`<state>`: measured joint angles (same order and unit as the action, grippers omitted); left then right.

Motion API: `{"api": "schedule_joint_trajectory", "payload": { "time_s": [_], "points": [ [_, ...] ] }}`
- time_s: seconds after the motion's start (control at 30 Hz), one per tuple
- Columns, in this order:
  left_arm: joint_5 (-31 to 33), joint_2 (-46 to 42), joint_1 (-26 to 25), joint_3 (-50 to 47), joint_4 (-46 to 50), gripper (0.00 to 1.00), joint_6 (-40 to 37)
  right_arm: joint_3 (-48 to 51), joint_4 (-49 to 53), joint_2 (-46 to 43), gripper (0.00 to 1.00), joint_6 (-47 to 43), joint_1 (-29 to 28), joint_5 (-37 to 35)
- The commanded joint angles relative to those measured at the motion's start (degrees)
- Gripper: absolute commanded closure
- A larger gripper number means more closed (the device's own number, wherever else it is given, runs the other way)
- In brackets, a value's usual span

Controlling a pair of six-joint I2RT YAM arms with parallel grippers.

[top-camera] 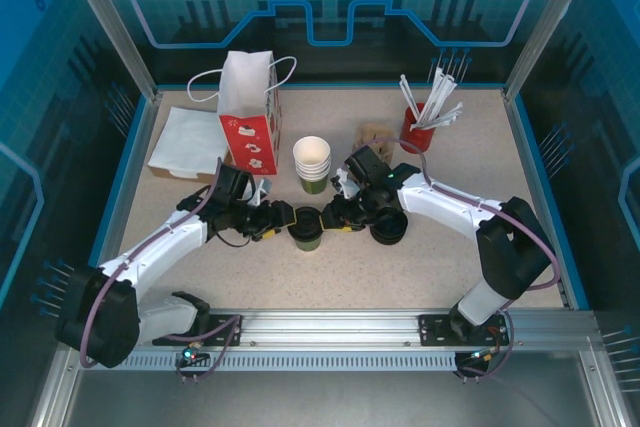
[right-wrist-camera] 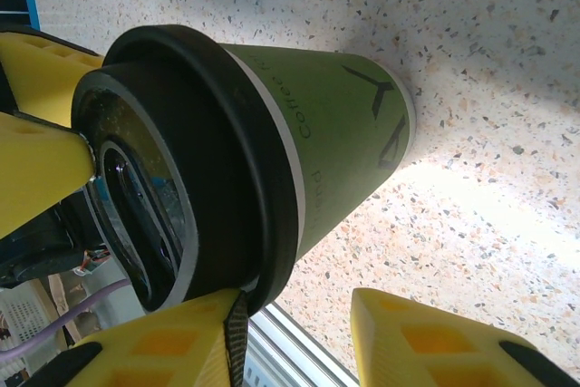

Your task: Pack the takeout coffee

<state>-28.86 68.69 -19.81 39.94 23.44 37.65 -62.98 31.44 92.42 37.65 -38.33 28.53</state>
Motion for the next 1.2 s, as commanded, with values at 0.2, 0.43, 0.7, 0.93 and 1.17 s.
{"api": "schedule_joint_trajectory", "payload": {
  "time_s": [0.2,0.43,0.7,0.93,1.17],
  "points": [
    [-0.5,0.5,0.2,-2.9,0.6,0.40,1.2,-1.1,2.5,2.6,0.64,0.4,-1.1,-1.1],
    [0.6,0.7,0.2,-4.1,1.3,0.44,0.6,-0.8,6.3,4.0,0.65,-0.7,-1.4,-3.3],
    [2.6,0.9,0.1,-5.4,2.9,0.47,-0.4,-1.0,9.9,5.4,0.66,-2.2,-1.8,-6.1],
    [3.3,1.4,0.1,-6.5,2.9,0.48,-0.7,-1.1,11.0,7.2,0.67,-2.7,-2.4,-7.8],
    [3.9,2.3,0.1,-6.7,3.2,0.49,-1.3,-1.4,13.4,9.1,0.68,-4.0,-2.7,-10.0]
  ]
}}
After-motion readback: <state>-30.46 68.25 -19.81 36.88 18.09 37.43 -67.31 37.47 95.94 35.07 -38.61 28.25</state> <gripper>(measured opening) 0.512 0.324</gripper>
